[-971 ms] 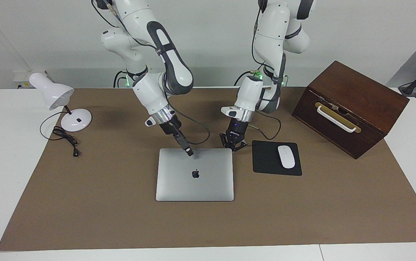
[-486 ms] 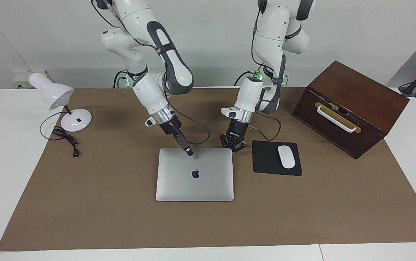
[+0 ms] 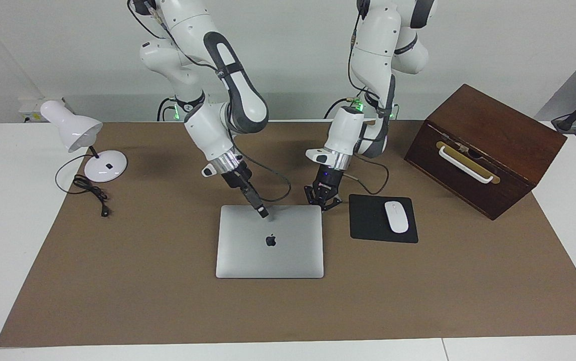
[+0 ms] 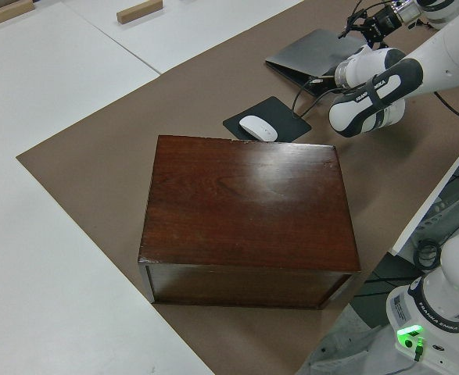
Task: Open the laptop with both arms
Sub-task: 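Press the left gripper on the laptop base while the right gripper grips lid, then lift the laptop lid upward with the right gripper, left gripper holding base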
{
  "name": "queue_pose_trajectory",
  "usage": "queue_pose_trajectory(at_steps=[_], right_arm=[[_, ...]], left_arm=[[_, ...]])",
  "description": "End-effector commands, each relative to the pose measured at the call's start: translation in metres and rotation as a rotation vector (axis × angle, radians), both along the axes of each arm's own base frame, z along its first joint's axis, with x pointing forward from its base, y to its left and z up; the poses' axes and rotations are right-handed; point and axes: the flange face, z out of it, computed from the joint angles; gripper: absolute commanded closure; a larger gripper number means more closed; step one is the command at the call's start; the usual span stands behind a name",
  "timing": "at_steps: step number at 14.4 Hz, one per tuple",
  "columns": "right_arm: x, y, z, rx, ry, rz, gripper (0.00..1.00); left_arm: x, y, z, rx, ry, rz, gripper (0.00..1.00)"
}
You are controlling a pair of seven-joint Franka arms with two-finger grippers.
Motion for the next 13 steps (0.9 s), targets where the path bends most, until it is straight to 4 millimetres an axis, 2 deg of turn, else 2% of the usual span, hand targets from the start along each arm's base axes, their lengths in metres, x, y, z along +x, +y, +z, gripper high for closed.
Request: queue_pose_trajectory(at_steps=[1,7,13], right_arm=[[0.012,-0.002,-0.001,0.006,-0.027,-0.004,0.0],[0.013,-0.001,-0.005,-0.003,-0.027,0.006,0.0],[0.028,-0.003,0.003,0.012,-0.05,-0.006,0.0]], left_arm=[[0.006,0.0,-0.012,0.017,-0.007,-0.007,1.0],[0.006,0.0,-0.011,0.018,-0.008,-0.006,1.0],[0.006,0.0,-0.012,0.019,-0.007,-0.007,1.0]])
